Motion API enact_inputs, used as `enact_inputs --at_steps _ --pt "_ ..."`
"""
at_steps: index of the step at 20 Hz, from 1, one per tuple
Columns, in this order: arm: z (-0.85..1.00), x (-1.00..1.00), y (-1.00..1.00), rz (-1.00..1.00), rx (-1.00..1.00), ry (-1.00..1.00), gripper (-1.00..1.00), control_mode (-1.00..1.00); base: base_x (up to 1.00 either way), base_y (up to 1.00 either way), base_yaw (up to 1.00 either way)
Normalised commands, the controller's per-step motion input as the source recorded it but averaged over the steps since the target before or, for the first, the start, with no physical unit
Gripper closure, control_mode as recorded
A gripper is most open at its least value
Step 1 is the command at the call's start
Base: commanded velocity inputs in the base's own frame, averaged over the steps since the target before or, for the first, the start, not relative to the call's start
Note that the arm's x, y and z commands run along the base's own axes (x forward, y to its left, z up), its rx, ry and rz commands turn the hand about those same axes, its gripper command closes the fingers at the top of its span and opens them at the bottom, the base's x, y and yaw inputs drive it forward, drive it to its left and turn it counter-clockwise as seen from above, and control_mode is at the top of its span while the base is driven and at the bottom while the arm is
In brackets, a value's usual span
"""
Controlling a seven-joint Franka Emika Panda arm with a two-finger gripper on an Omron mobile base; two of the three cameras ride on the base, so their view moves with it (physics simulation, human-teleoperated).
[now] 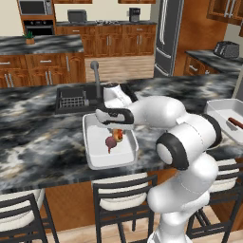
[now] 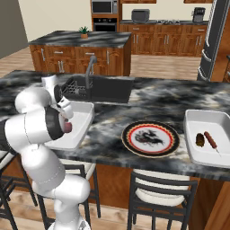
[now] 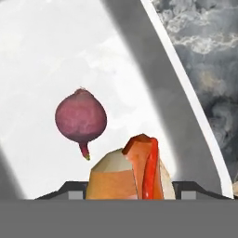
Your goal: Place one cooked food and one vegetable from the large plate to each tupperware container.
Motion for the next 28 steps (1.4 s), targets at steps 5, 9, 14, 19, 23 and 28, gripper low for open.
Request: enact_inputs --at_steps 5,9,14,19,23,28 --pt "-0.46 0.40 0.00 0.04 -0.06 0.00 1.00 -1.00 0.00 0.00 0.00" --pt "-0.50 0.58 0.00 0.02 -0.01 0.01 1.00 -1.00 0.00 0.00 0.00" --pt "-0.54 0.58 0.26 0.00 -0.01 0.01 1.00 -1.00 0.00 0.00 0.00" --pt "-0.53 0.37 0.18 0.00 0.00 0.00 -1.00 -1.00 0.00 0.00 0.00" --pt "-0.28 -0.12 0.14 0.00 0.00 0.04 -1.00 -1.00 0.00 0.00 0.00" --pt "-0.08 -0.53 0.00 0.00 0.00 0.02 -1.00 -1.00 0.00 0.00 0.00"
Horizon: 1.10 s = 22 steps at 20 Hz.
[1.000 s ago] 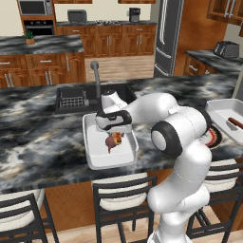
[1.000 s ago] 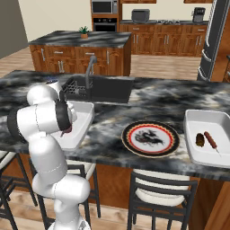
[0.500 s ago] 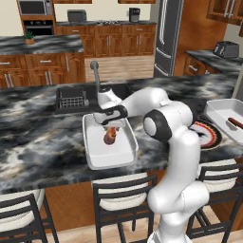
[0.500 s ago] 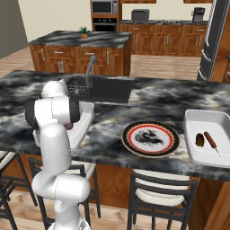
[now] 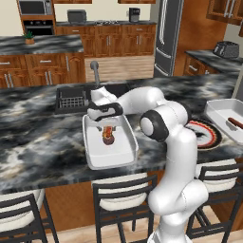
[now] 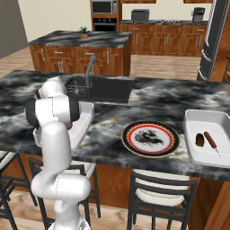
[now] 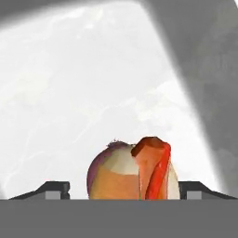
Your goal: Place one cooked food and one vegetable from the large plate to each tupperware container.
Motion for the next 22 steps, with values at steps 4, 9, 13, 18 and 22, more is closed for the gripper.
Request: enact_inputs --at_steps 4,9,13,18,22 --pt "-0.05 -0.36 -0.02 0.00 0.00 0.00 -1.00 -1.00 0.00 0.00 0.00" --pt "0.06 -0.36 0.00 0.00 0.00 -0.03 -1.00 -1.00 0.00 0.00 0.00" --pt "0.45 -0.39 0.41 0.00 0.11 -0.01 -1.00 -1.00 0.00 0.00 0.00" --pt "0.59 -0.39 0.15 0.00 0.19 0.00 -1.00 -1.00 0.00 0.00 0.00" --pt "0.58 -0.67 -0.31 -0.02 0.09 -0.01 -1.00 -1.00 0.00 0.00 0.00"
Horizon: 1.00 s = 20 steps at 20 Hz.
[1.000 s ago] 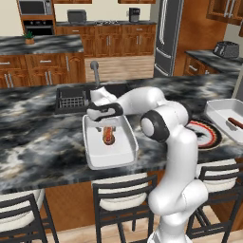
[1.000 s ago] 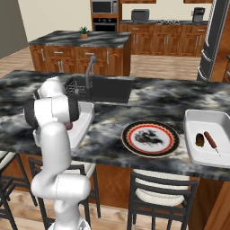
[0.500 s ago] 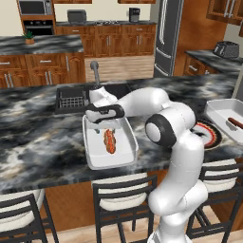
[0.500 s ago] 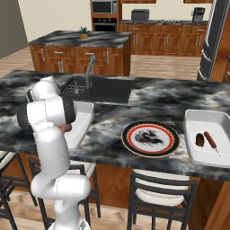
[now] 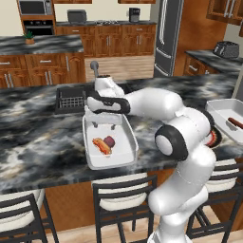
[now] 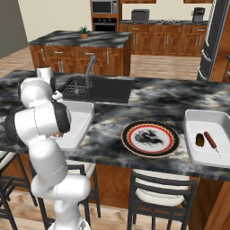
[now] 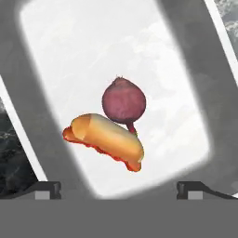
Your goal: Place one cooked food and one vegetable from the large plate to each tupperware container.
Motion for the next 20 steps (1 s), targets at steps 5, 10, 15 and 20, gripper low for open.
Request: enact_inputs --at_steps 5,10,15,20 --pt "0.62 -0.98 -0.55 -0.09 0.06 -0.02 -1.00 -1.00 0.00 0.00 0.00" --pt "0.75 -1.00 -0.63 -0.13 0.00 -0.04 -1.00 -1.00 0.00 0.00 0.00" --pt "0.67 -1.00 -0.52 -0.03 0.00 0.00 -1.00 -1.00 0.00 0.00 0.00" --pt "0.72 -0.87 -0.30 0.00 0.00 -0.04 -1.00 -1.00 0.00 0.00 0.00"
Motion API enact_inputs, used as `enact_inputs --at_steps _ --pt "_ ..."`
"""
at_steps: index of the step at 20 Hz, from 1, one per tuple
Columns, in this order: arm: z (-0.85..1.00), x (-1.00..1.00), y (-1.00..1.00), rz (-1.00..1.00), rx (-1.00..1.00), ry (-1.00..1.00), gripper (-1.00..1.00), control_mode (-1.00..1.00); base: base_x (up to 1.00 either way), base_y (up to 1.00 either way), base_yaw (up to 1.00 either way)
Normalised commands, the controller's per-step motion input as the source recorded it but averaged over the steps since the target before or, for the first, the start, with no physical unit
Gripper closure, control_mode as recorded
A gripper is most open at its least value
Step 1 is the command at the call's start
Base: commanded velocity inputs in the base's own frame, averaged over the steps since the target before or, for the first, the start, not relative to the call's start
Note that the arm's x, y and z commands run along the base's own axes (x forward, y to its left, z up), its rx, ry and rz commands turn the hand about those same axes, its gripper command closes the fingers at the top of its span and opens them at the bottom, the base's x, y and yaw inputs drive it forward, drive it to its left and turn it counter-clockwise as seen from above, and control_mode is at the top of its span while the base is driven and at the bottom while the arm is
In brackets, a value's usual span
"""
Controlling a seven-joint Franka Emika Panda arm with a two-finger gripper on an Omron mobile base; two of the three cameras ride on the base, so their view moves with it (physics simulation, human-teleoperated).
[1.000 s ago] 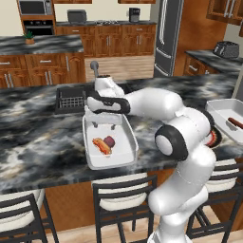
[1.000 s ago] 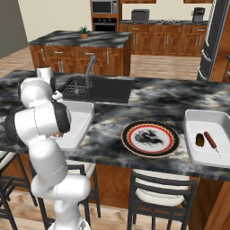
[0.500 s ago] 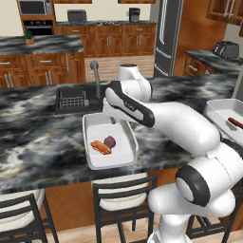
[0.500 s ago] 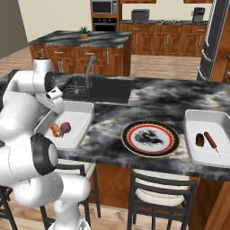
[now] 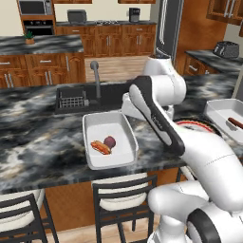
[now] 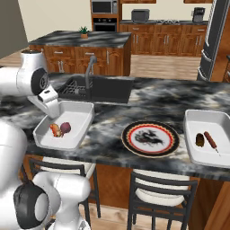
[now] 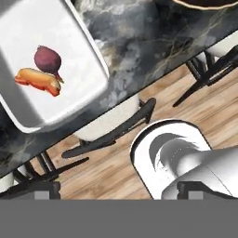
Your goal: Place one cooked food and one vegetable from the large plate to each tupperware container.
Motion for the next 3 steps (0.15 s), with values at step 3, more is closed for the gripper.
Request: enact_inputs --at_steps 3 --pt "0.54 -0.90 -0.54 0.06 0.00 -0.07 -1.00 -1.00 0.00 0.00 0.00"
